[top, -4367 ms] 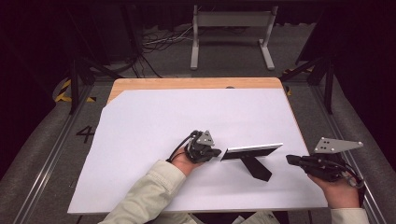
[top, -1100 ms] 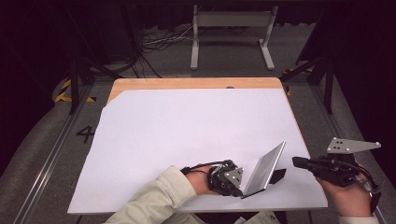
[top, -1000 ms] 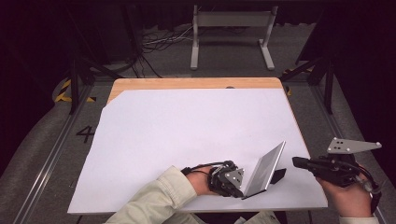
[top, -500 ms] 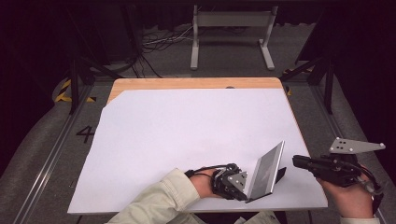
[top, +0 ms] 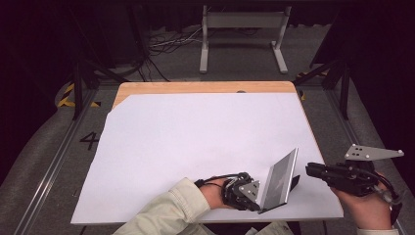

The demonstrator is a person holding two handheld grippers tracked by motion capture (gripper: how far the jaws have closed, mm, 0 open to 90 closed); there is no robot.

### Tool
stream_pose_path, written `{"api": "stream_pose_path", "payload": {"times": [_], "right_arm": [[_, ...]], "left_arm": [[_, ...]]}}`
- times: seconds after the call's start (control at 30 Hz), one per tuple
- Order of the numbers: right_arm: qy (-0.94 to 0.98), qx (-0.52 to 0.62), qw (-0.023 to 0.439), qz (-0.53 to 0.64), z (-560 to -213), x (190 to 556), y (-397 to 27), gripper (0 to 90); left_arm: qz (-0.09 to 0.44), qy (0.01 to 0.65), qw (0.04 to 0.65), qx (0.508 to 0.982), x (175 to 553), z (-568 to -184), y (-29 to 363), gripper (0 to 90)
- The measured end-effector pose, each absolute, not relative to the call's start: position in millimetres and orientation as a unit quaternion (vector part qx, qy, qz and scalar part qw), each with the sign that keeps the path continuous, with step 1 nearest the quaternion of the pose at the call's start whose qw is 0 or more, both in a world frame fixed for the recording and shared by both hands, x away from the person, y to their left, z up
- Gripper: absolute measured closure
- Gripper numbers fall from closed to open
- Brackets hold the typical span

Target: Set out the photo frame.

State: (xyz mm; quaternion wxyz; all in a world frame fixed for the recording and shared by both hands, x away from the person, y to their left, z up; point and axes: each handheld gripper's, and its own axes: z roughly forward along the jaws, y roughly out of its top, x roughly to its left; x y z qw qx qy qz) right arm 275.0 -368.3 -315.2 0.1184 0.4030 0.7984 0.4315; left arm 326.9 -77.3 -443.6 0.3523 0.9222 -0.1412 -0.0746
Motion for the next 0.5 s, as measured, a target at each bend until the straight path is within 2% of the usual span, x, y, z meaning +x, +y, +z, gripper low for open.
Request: {"api": "stream_pose_path", "payload": {"times": [0.23, 0.5], "right_arm": [[0.806, 0.400, 0.113, 0.421, -316.5, 274.7, -367.5, 84.7], [0.812, 0.394, 0.107, 0.418, -315.2, 273.9, -363.7, 85.0]], "left_arm": [[-0.079, -0.129, 0.354, 0.923, 332.0, -443.0, -73.3, 89.9], [-0.092, -0.129, 0.354, 0.922, 332.2, -443.7, -72.9, 90.0]]}}
